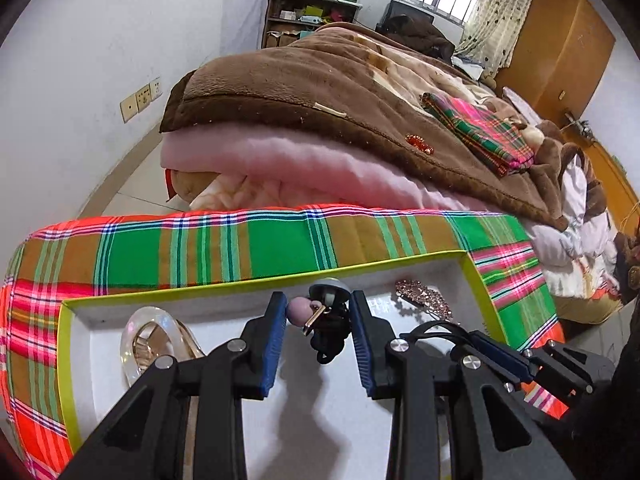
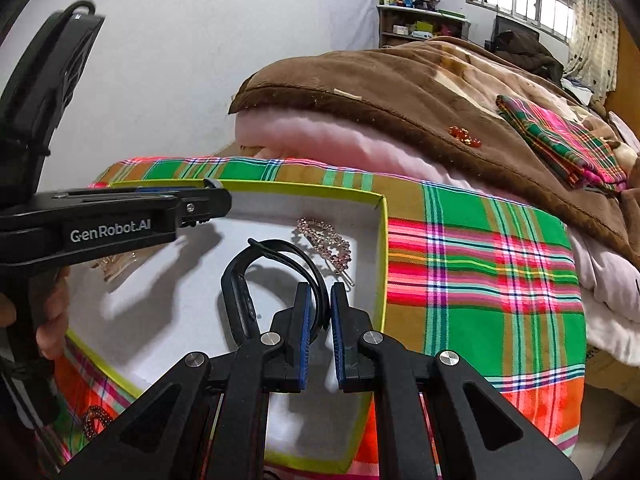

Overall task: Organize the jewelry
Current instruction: 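Carry the hair tie and leather bracelet into the box and open both tools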

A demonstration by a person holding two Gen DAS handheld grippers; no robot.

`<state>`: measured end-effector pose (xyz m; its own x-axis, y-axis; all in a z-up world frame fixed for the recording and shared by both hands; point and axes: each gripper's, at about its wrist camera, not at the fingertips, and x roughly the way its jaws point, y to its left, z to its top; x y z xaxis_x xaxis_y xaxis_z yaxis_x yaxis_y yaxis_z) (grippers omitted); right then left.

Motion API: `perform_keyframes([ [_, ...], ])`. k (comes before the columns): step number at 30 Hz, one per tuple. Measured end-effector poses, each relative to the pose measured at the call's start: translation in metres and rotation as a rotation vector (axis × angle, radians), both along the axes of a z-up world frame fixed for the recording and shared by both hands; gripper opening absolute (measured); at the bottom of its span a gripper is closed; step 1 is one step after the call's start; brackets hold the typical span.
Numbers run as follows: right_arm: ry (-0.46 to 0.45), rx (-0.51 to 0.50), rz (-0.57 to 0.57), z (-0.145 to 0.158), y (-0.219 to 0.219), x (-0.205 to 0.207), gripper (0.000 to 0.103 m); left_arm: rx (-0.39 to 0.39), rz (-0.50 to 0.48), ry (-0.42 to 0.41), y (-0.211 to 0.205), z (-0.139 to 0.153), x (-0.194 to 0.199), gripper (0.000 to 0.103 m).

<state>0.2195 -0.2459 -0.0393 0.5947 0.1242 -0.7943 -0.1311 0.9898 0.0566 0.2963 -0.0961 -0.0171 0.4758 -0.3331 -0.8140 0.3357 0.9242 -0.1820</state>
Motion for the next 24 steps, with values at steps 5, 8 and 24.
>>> perform_keyframes([
  [5, -0.005, -0.026, 0.002, -0.002, 0.002, 0.0, 0.01, 0.021, -0.016, -0.01, -0.007, -0.001, -0.001, 0.034],
  [8, -0.013, -0.042, 0.001, -0.002, 0.004, 0.0, 0.01, 0.071, -0.017, -0.028, -0.013, -0.004, -0.002, 0.034],
  [24, -0.026, -0.056, 0.007, -0.002, 0.005, 0.0, 0.01, 0.121, -0.008, -0.025, -0.018, -0.012, 0.0, 0.034],
])
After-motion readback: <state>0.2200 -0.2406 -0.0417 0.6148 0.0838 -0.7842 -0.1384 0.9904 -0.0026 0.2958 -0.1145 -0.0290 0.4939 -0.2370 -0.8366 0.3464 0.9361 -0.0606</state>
